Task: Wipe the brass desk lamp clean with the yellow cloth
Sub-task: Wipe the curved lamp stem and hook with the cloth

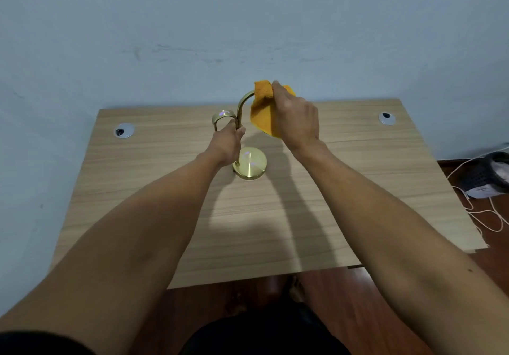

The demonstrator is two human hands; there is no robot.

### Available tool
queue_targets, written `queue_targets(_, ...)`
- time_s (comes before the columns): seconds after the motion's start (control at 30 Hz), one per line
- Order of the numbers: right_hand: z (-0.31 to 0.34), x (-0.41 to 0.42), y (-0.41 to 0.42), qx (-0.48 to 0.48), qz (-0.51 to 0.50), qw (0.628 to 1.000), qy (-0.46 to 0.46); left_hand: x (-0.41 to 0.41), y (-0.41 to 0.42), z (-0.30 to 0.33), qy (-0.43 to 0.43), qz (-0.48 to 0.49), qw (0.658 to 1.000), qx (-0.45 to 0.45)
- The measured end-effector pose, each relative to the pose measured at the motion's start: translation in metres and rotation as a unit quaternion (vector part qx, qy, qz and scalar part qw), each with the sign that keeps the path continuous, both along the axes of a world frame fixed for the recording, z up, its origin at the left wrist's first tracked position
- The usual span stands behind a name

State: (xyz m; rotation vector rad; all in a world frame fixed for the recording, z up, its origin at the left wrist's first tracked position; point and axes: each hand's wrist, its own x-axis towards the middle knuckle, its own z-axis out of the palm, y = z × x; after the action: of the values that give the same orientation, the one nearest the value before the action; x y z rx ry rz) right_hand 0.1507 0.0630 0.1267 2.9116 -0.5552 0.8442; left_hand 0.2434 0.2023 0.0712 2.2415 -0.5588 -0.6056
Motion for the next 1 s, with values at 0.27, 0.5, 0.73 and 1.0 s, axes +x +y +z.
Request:
queue_targets(0.27, -0.014, -0.039, 0.01, -0.017, 0.125, 0.99, -0.068, 0.001, 0.003, -0.002, -0.01, -0.01, 1.0, 0.0)
queue_targets(0.5, 0.001, -0.039, 0.014, 0.324, 0.037, 0.913, -0.247, -0.006, 0.017, 0.0, 0.003, 0.002, 1.0, 0.004)
queue_targets(0.73, 0.022, -0.006, 0.015, 0.445, -0.14, 0.853, -0.236, 0.004, 0.059, -0.004, -0.029, 0.126, 0.992, -0.002)
queue_targets(1.0, 0.022, 0.027, 0.04, 0.45, -0.123, 0.86, -0.206, 0.019, 0.056, 0.002, -0.037, 0.065, 0.986, -0.147)
